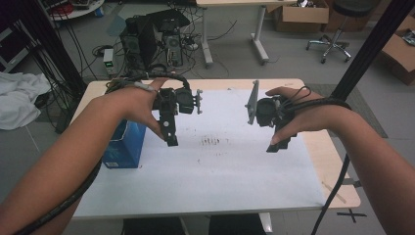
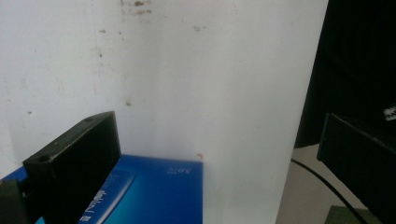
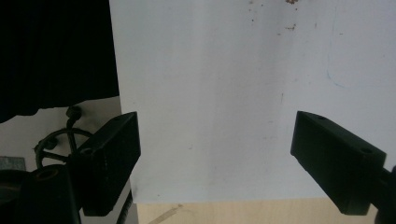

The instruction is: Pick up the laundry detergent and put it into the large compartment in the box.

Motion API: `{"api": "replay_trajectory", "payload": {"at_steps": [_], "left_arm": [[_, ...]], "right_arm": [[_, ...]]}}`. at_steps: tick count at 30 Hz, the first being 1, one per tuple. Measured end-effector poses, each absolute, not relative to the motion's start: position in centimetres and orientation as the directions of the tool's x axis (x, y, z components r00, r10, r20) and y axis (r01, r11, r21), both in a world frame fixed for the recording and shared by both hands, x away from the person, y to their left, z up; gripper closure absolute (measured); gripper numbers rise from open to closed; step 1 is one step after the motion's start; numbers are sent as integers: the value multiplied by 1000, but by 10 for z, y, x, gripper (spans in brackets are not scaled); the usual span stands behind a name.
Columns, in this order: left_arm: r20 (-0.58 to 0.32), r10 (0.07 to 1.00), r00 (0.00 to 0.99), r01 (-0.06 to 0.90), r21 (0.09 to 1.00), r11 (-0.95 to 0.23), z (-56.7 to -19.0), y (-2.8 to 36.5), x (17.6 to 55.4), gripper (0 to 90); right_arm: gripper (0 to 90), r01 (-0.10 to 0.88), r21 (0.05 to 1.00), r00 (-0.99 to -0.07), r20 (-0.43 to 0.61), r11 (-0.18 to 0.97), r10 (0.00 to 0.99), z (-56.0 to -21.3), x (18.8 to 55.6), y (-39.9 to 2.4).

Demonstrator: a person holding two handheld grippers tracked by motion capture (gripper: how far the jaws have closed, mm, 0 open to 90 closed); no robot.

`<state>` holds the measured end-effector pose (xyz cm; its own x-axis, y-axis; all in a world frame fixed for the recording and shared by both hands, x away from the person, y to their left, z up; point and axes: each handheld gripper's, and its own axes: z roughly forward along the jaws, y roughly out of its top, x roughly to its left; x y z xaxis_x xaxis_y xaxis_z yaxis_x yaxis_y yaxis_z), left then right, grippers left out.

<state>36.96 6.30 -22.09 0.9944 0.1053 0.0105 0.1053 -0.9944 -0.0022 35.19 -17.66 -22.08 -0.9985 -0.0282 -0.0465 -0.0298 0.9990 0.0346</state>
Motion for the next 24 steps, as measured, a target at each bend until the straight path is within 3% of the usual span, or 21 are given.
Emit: {"api": "replay_trajectory", "payload": {"at_steps": [24], "left_arm": [[1,91,996,91,5,-996,-221,58,365,1]], "right_arm": [[160,-32,50,-998,-53,998,-29,-224,353,-178]]}}
